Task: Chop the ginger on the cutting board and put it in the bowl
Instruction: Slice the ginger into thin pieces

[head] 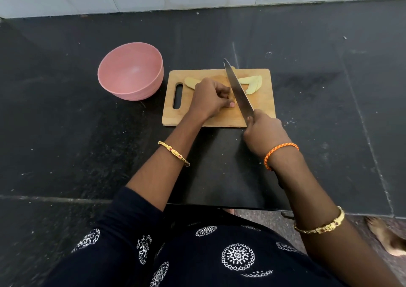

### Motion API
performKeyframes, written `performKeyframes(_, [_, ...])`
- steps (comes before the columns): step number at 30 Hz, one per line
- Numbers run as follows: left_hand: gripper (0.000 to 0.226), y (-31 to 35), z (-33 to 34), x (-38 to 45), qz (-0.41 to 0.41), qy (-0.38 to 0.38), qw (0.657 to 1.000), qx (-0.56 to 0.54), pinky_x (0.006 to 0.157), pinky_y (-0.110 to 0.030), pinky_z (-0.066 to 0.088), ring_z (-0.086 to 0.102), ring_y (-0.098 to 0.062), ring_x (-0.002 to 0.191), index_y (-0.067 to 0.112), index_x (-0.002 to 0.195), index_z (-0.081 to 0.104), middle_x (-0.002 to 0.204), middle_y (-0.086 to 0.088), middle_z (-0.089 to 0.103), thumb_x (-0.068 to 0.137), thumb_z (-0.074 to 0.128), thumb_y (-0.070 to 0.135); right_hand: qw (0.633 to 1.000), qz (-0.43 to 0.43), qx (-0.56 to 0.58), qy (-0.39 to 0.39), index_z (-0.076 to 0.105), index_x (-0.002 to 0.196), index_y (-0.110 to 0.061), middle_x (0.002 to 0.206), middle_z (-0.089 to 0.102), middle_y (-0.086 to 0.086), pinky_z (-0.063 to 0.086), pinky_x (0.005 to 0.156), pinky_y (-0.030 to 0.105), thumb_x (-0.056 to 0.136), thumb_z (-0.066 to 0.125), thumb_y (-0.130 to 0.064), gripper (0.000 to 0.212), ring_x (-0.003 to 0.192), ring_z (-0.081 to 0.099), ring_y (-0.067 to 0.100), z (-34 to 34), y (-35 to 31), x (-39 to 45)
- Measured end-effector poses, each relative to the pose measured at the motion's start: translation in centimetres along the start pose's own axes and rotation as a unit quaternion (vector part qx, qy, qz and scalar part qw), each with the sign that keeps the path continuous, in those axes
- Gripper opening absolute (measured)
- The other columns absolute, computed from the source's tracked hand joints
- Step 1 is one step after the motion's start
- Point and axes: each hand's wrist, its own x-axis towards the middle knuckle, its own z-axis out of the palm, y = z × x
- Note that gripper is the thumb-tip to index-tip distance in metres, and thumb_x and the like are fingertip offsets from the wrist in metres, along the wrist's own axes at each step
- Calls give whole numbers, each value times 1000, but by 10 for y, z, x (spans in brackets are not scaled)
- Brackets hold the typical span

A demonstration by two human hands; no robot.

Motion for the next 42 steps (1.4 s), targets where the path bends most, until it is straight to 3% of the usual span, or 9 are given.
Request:
performKeyframes(7, [45,1,0,-1,15,5,1000,1,79,-18,48,61,-7,86,4,110,66,102,-8,71,69,80,12,997,4,-71,-6,45,116,-11,87,40,9,42,71,38,97,40,-17,20,85,49,29,4,0,-12])
performKeyframes(12, [47,0,-3,0,12,1,1000,-12,79,-15,48,61,-5,83,2,110,66,100,-9,72,67,81,13,999,13,-34,-22,48,109,-13,92,54,14,51,80,44,100,35,-28,22,86,58,33,3,25,-37])
performKeyframes(15, [49,-1,-5,1,8,-5,1000,-16,80,-17,49,61,-7,83,3,108,67,99,-9,72,64,83,16,1000,10,0,-18,50,98,-14,81,54,11,50,75,40,100,33,-31,24,77,56,34,1,40,-52])
performKeyframes(19, [49,-2,-6,2,4,-13,1000,-13,78,-15,48,61,-6,82,5,109,67,99,-7,72,65,83,18,999,6,35,-3,47,89,-13,83,57,15,50,74,41,100,33,-31,25,79,57,35,1,40,-52])
performKeyframes(26, [49,-3,-7,1,-4,-11,1000,-19,74,-11,47,62,-5,79,5,108,68,97,-6,72,63,84,17,1000,-17,21,9,48,95,-14,91,57,15,50,78,41,100,32,-31,23,85,57,34,4,22,-33])
performKeyframes(33, [48,-4,-7,3,-6,-19,1000,-24,71,-10,48,62,-3,76,5,108,68,95,-6,72,64,84,14,1000,-8,-27,2,48,105,-14,82,52,9,53,77,42,101,33,-30,22,82,59,30,3,13,-28])
performKeyframes(38, [46,-5,-7,2,-14,-14,999,-38,75,-14,52,67,-7,80,4,107,68,94,-6,73,65,83,11,996,-1,-85,5,43,111,-15,79,43,6,41,65,35,101,34,-25,16,78,51,26,6,6,-29])
performKeyframes(42, [42,-5,-8,1,-17,-23,999,-41,66,-7,50,67,-4,74,5,104,69,90,-5,73,65,83,11,995,-5,-104,5,42,115,-13,78,42,6,43,66,37,100,35,-20,18,80,51,26,7,3,-30])
